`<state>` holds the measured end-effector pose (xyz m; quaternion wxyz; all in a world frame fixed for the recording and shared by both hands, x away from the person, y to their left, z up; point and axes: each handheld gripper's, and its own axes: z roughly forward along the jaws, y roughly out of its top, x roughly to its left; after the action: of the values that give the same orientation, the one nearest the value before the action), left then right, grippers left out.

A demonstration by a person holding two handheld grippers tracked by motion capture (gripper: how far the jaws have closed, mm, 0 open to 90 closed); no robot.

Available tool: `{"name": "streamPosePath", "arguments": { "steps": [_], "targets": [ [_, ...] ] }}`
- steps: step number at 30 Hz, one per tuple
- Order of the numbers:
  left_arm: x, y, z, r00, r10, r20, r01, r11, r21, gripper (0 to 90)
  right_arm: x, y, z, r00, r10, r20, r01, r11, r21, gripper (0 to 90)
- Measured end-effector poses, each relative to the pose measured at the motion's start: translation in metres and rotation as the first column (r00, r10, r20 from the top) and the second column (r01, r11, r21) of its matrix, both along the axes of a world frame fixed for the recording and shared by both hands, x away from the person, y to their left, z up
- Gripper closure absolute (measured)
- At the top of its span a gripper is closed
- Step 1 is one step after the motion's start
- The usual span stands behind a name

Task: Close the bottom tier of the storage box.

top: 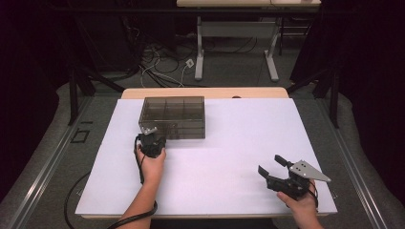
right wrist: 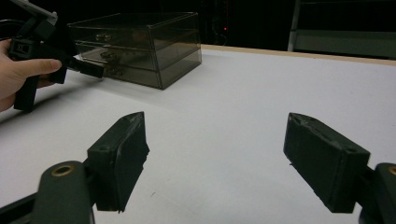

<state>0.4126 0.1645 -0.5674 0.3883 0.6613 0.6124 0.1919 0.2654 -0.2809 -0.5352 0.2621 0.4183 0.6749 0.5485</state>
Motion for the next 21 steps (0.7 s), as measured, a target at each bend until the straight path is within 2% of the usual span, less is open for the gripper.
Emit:
{"name": "streamPosePath", "arguments": {
  "steps": [14,19,21],
  "targets": [
    [-0.0025,0.0015,0.0004,1.0000,0.002,0.005,-0.002,1.0000,-0.005,89.9,-0.0001,-0.0001,0.0002,1.0000,-0.001,0.003,0.001,1.0000,0.000,21.1],
    [-0.0061,0.0040,0.0024,1.0000,-0.008,0.006,0.008,0.9999,-0.010,87.2,-0.0001,-0.0001,0.0002,1.0000,-0.001,0.002,0.001,1.0000,-0.001,21.1],
    [-0.0074,0.0043,0.0037,0.9998,-0.009,0.018,0.009,0.9999,-0.013,85.8,-0.0003,0.0003,0.0003,1.0000,0.000,0.001,0.000,1.0000,0.001,21.1]
  ]
}}
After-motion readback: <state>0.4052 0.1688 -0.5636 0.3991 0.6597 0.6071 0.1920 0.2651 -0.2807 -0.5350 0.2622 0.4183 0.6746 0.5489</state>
